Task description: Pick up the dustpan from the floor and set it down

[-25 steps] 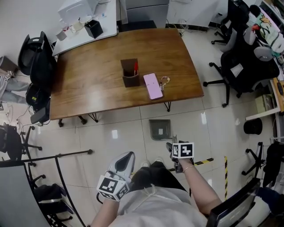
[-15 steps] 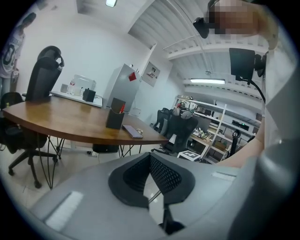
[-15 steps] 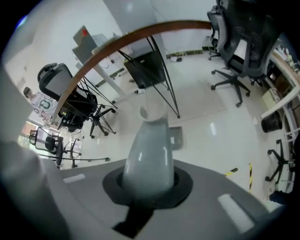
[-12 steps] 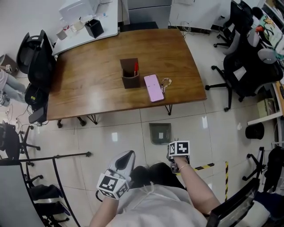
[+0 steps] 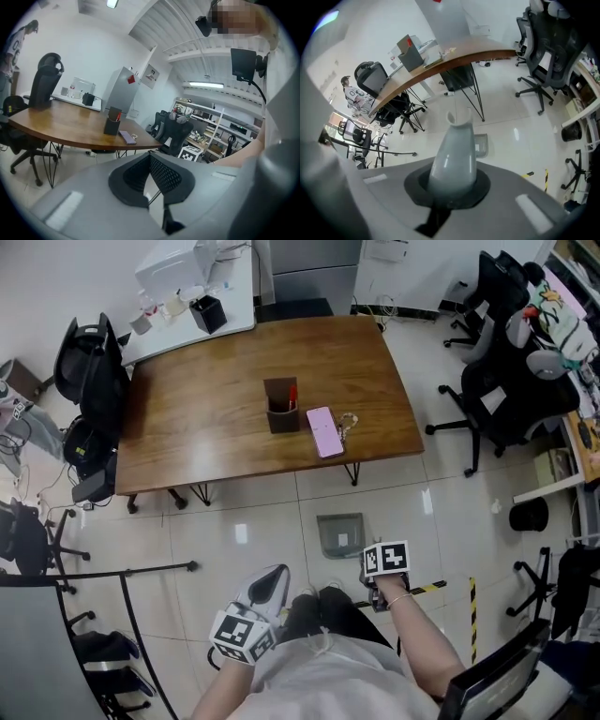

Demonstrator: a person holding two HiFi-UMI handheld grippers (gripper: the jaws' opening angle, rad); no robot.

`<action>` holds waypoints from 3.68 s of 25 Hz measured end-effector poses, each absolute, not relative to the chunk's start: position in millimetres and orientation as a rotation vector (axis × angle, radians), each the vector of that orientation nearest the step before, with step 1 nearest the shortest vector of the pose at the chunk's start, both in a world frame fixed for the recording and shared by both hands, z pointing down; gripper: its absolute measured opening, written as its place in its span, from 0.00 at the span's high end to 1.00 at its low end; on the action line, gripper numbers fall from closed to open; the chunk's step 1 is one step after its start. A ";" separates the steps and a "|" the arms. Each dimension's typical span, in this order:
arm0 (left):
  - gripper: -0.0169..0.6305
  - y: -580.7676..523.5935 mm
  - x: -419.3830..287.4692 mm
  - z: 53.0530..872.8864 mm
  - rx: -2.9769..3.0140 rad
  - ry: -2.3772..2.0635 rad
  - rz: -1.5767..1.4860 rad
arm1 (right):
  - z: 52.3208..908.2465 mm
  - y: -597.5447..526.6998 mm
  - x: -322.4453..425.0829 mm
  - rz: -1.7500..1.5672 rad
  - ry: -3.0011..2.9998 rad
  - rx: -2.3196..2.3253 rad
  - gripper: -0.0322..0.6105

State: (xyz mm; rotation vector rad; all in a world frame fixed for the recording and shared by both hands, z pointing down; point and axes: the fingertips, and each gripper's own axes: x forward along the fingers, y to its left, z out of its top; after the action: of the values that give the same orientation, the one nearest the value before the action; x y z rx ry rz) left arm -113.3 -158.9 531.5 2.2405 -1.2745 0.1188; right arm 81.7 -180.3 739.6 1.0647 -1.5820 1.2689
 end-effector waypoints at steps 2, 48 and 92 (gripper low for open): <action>0.95 -148.6 -108.2 517.2 2.266 -1.252 0.109 | 716.2 -165.7 85.8 1.271 -1.597 1.070 0.95; 0.95 97.1 -58.1 417.7 2.410 -1.534 -0.133 | 581.7 68.6 147.1 1.077 -1.959 1.057 0.95; 0.95 -124.8 -130.0 486.0 2.303 -1.366 0.002 | 727.2 -148.8 89.5 1.231 -1.776 1.016 0.95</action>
State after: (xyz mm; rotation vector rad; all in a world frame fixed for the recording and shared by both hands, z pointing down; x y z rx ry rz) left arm -130.0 -124.8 486.0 2.3031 -1.3659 0.0019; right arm 89.5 -148.8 727.2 1.0163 -1.7765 1.2315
